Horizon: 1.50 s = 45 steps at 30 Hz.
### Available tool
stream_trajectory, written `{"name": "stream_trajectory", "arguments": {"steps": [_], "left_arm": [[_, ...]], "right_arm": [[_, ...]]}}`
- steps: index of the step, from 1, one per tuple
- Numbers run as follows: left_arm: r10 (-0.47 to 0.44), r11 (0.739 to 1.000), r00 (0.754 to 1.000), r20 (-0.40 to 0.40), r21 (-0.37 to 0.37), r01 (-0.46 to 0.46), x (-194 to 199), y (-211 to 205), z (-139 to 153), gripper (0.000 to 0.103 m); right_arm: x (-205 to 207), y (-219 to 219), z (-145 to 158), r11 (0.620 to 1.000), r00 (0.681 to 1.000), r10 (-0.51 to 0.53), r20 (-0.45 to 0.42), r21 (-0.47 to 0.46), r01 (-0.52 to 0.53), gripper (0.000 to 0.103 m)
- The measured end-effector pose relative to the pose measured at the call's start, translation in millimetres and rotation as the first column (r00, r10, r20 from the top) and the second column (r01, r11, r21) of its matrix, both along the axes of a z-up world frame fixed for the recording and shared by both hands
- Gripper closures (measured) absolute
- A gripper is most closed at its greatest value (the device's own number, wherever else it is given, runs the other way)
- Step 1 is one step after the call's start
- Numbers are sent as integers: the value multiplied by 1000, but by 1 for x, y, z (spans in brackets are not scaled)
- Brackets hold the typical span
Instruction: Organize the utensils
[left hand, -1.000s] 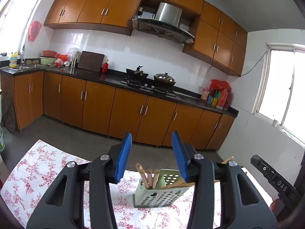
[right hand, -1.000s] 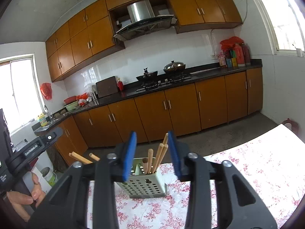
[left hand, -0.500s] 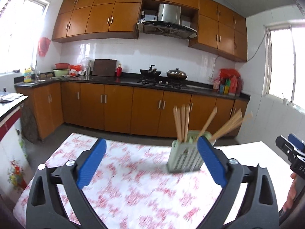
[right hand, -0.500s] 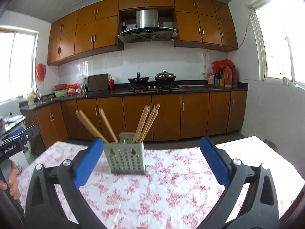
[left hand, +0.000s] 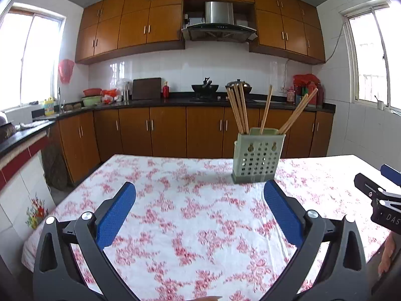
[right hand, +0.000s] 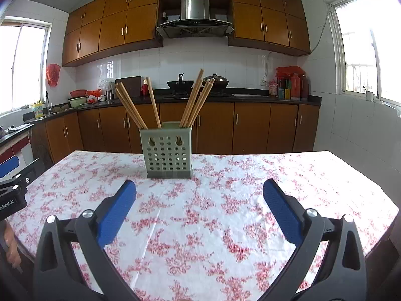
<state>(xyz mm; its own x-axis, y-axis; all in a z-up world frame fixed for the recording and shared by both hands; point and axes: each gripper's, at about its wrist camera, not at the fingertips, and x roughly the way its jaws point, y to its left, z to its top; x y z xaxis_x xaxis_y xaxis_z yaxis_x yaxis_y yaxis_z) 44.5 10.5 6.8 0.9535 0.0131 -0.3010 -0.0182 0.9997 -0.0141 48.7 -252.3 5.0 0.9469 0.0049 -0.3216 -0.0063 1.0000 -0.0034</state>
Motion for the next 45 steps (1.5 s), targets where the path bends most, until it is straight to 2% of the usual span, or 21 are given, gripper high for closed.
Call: {"name": "stream_trajectory", "arguments": {"steps": [5,10,15,26,45], "left_arm": [[18,999,999,-29,-36,-19,-8,3,-19,2],[22,999,999,-25,-29,-22,-17,2,-29,2],[30,1000,999,-15,-8,-30,-21,-2,-33,2],[32,999,999,-32,-16,-32,-20,-3,-36,2],[33,999,999,-34,-14,-34,-20,-5,-35,2]], "right_arm": [[-13,6,-17,999,1000,0,15,-50,1,4],[-16,13,-23,997,1000,3,19,-82,-1,4],[-17,12,-24,997,1000,-1,17,-76,2,4],[-12,4,-29,999,1000,-14,-28,-37,13,4],[-11,3,-32,999,999,-17,-38,-30,16,4]]}}
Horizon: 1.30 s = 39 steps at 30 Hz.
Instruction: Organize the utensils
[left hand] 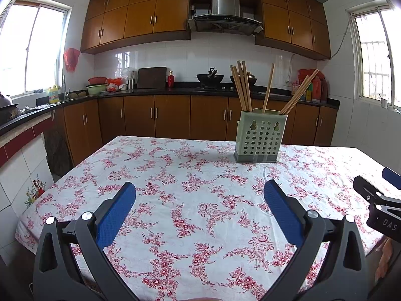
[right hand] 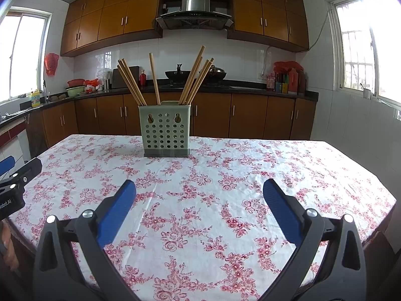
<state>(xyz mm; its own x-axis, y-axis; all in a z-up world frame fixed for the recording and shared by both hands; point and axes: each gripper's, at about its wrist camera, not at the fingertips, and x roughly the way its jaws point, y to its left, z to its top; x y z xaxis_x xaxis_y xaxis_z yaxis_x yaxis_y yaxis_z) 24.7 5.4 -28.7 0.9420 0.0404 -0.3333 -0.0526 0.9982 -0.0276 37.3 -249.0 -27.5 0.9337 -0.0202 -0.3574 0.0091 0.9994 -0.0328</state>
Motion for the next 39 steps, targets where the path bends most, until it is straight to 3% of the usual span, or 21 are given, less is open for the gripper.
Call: {"name": "stream_trajectory", "arguments": {"steps": [39], "left_arm": [[-9,1000,1000,-7,1,9,1,-2,-2,2]], "right_arm": [[0,-1,0,1000,1000,-1,-3,1,1,4]]}}
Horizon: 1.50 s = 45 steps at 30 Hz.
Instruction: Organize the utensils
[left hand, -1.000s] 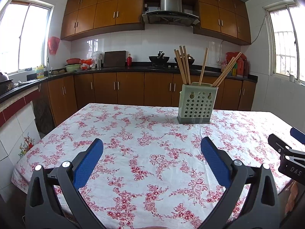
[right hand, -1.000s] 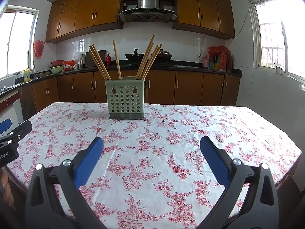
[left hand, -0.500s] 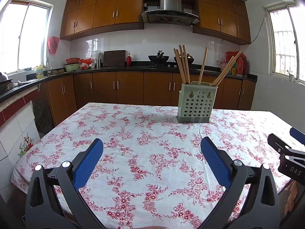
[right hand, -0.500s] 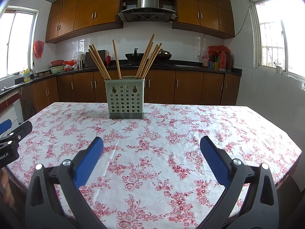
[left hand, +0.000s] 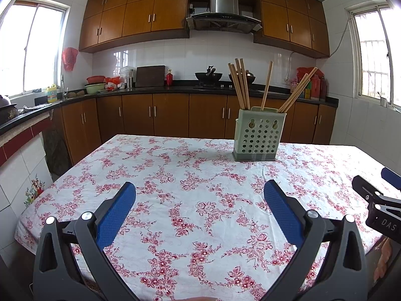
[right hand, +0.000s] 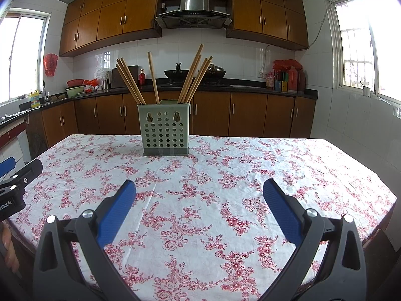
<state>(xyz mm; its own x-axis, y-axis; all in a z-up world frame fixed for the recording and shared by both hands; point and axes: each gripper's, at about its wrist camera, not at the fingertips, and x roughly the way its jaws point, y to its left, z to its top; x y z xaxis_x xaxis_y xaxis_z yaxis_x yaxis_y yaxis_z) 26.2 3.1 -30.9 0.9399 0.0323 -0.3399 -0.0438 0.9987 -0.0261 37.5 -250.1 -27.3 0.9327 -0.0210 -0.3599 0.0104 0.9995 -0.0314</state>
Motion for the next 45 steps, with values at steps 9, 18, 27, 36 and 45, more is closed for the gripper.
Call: {"name": "stream_trajectory", "arguments": {"steps": [9,18,27,36,45], "left_arm": [[2,1000,1000,-3,-3,-2,0,1,-1,2],[4,1000,1000,-6,-3,-4,0,2,-2,2],[4,1000,1000,-8,-4,-4,0,2,-2,2],[3,1000,1000,-9,-4,-3,0,3,-2,2],[3,1000,1000,-13,-5,-3,1,2,-4,2]], "right_arm": [[0,2,-2,1000,1000,-1,-2,0,1,4],[-1,2,-3,1000,1000,-1,-3,1,1,4],[0,2,-2,1000,1000,-2,-3,1,2,4],[-1,3,-4,1000,1000,-1,-5,1,1,4],[-1,2,-4,1000,1000,-1,-5,1,1,4]]}}
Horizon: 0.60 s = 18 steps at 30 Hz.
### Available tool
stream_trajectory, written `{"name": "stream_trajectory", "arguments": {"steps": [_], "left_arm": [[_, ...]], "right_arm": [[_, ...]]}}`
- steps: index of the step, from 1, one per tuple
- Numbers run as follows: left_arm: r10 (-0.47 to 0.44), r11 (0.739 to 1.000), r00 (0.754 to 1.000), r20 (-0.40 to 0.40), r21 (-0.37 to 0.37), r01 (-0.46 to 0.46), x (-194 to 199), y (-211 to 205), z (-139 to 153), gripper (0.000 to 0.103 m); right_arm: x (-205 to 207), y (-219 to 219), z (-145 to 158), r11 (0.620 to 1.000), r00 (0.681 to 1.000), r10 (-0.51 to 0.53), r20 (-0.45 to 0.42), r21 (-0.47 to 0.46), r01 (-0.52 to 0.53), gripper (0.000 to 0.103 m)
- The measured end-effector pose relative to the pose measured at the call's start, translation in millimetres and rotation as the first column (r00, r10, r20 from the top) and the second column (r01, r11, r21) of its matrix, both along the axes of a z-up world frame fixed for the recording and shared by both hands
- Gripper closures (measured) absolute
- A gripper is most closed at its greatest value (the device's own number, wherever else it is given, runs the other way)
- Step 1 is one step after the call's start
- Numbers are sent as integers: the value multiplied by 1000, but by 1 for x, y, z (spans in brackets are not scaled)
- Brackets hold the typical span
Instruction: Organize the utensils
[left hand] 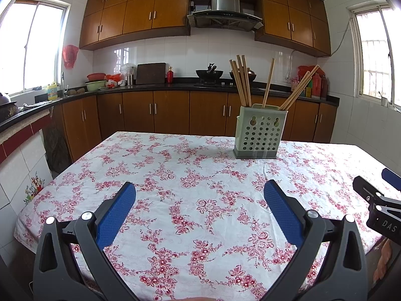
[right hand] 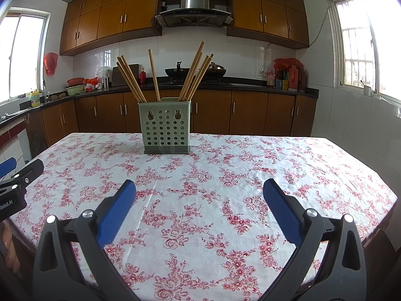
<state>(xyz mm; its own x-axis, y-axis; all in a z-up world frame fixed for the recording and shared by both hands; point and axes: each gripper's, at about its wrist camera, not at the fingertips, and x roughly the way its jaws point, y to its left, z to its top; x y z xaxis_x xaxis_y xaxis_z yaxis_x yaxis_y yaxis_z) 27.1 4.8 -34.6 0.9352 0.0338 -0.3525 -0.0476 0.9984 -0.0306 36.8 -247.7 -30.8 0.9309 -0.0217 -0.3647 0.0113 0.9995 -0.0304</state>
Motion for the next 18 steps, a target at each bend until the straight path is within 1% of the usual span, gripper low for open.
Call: {"name": "stream_trajectory", "arguments": {"steps": [18], "left_arm": [[7,1000,1000,-15,-11,-7,1,2,0,2]], "right_arm": [[-1,0,0,1000,1000,-1,-1,1,1,4]]}}
